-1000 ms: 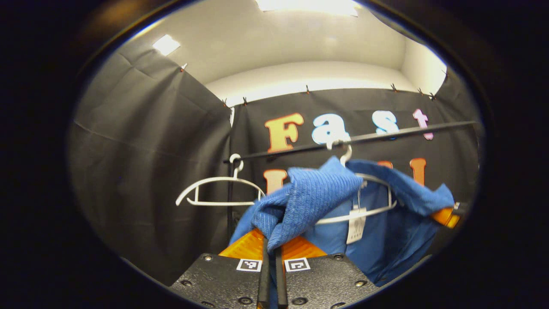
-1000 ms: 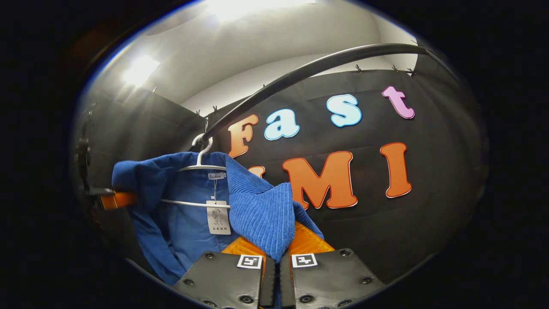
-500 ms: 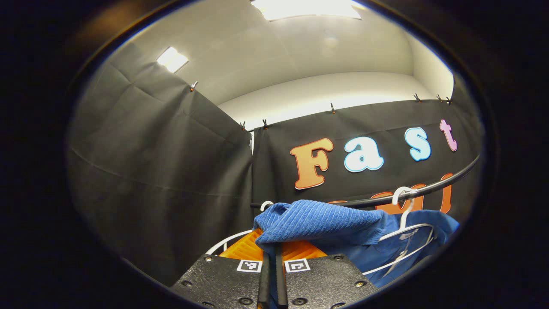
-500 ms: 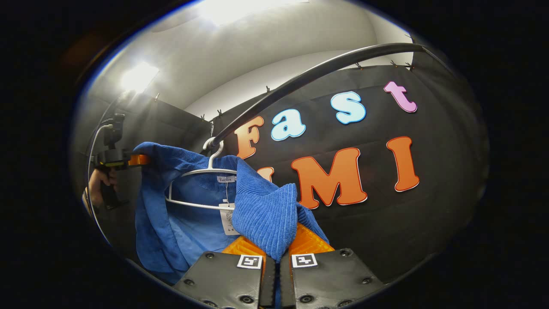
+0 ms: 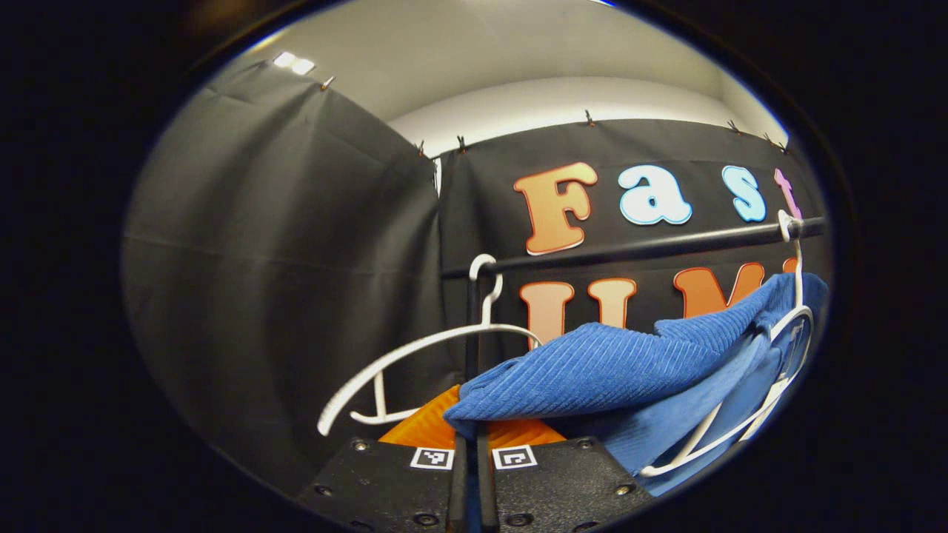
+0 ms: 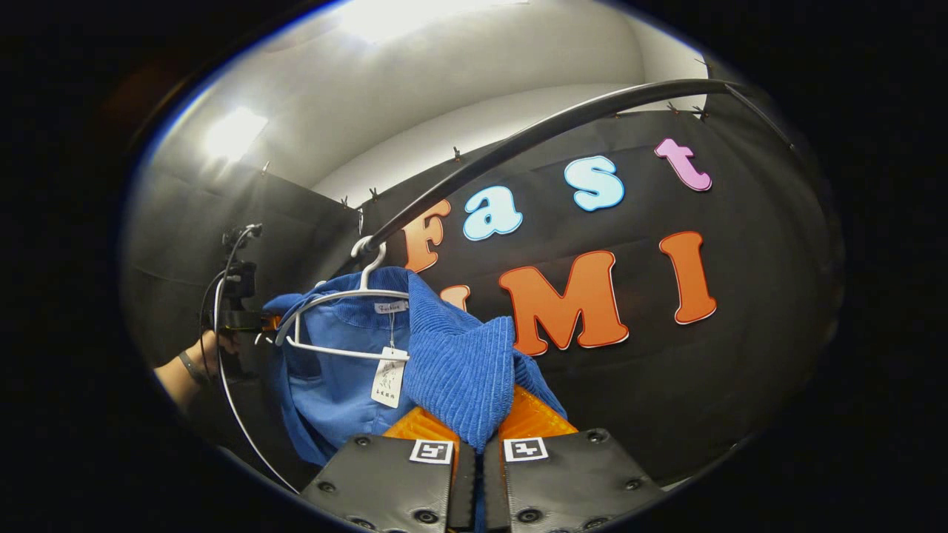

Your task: Grasp the clothes on the hanger with both hands and then place them into the laundry hamper below.

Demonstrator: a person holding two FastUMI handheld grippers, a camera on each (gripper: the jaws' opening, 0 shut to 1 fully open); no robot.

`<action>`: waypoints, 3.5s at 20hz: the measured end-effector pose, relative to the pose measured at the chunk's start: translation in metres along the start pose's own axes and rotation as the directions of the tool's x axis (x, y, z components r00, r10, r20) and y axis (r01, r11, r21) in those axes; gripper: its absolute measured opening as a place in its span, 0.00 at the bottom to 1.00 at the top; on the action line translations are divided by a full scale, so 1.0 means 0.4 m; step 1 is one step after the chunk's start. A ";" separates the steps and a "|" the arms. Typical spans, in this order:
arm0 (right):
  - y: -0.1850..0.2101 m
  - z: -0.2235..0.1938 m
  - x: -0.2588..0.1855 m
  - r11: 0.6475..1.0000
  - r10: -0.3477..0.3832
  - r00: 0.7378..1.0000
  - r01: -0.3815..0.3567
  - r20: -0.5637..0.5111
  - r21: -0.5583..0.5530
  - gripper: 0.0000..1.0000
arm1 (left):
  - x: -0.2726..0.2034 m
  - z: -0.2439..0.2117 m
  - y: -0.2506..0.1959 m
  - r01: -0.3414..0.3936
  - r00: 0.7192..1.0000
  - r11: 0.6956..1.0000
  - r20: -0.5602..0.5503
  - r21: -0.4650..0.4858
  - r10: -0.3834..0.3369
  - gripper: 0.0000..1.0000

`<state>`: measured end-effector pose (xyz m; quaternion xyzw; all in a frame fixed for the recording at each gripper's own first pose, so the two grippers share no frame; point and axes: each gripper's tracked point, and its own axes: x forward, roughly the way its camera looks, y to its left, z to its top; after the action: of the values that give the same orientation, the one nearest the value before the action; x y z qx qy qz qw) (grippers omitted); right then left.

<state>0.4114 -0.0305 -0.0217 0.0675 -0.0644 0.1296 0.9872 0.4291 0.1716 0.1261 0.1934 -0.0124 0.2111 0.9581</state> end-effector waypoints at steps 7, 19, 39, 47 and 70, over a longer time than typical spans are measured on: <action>-0.019 0.016 -0.006 0.998 -0.055 0.998 0.055 0.022 -0.016 0.12 | -0.007 -0.157 -0.038 0.054 0.996 0.998 -0.075 -0.028 -0.056 0.05; -0.179 0.065 0.058 0.970 -0.203 0.976 0.211 0.073 -0.124 0.12 | -0.226 -0.358 -0.238 0.212 0.969 0.977 -0.122 -0.020 -0.213 0.07; -0.487 -0.157 0.047 0.921 -0.389 0.909 0.379 -0.151 -0.088 0.12 | -0.374 -0.493 -0.425 0.275 0.930 0.958 -0.232 -0.078 -0.286 0.07; -0.242 -0.345 0.054 0.989 -0.149 0.928 0.141 -0.340 -0.048 0.12 | -0.426 -0.631 -0.565 0.373 0.856 0.921 -0.341 -0.113 -0.388 0.07; -0.067 -0.999 -0.256 0.977 0.004 0.379 0.196 -0.925 0.085 0.14 | -0.773 -1.223 -0.623 0.343 0.350 0.891 -0.840 -0.298 -0.415 0.10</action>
<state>0.3640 -0.0214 -0.4323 0.0768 0.5094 0.0929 0.8521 0.2213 0.0233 -0.4500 0.0183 0.5265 0.0524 0.8484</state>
